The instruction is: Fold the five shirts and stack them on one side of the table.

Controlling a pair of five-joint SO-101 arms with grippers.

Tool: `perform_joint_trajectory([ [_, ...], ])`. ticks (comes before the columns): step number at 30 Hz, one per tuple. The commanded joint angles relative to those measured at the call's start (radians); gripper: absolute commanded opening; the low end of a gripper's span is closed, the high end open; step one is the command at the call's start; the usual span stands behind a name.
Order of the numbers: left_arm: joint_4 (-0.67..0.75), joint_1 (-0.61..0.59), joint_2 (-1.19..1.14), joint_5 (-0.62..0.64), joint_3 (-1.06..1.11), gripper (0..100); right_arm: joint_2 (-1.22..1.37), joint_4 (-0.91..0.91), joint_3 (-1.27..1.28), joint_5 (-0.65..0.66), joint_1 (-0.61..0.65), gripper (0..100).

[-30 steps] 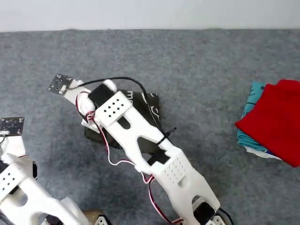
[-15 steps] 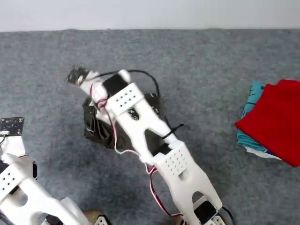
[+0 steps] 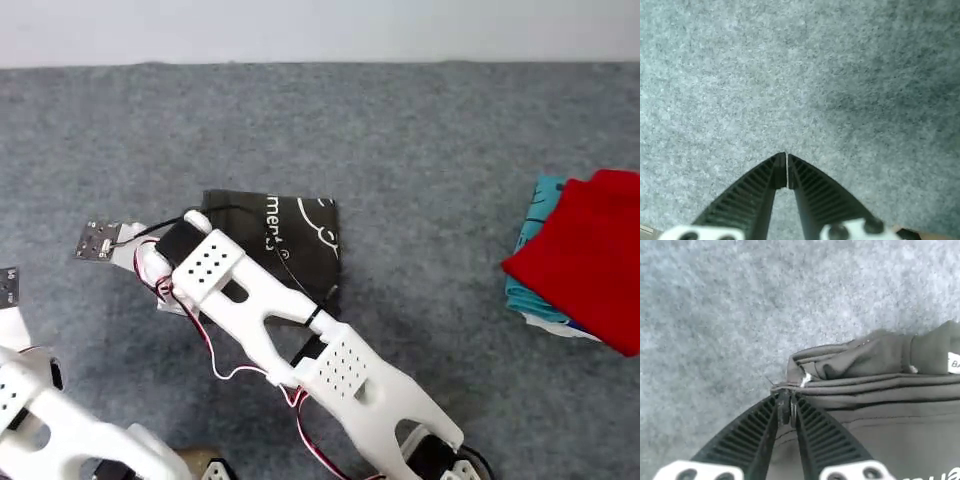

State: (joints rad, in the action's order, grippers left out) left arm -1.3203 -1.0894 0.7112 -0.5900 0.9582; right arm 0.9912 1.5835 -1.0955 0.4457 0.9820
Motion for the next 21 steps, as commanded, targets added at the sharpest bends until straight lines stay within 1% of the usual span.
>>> perform_joint_trajectory([
  [1,0.003,-0.003,0.032,-0.009,-0.012,2,-0.074,0.068,-0.123,0.009,-0.013,1.4],
  [4,0.003,-0.003,0.032,-0.008,-0.012,2,-0.084,0.124,-0.21,0.009,-0.047,1.4],
  [7,0.002,-0.003,0.032,-0.008,-0.01,2,-0.077,0.147,-0.275,0.014,-0.107,1.4],
  [11,0.002,-0.003,0.032,-0.008,-0.012,2,-0.077,0.142,-0.287,0.011,-0.173,1.4],
  [14,0.002,-0.003,0.032,-0.006,-0.012,2,-0.053,0.139,-0.276,0.009,-0.177,1.4],
  [18,0.0,-0.003,0.032,-0.006,-0.012,2,0.059,0.048,-0.265,0.014,-0.159,1.4],
  [21,-0.005,-0.008,0.032,-0.006,-0.012,2,0.151,-0.077,-0.273,0.015,-0.137,1.4],
])
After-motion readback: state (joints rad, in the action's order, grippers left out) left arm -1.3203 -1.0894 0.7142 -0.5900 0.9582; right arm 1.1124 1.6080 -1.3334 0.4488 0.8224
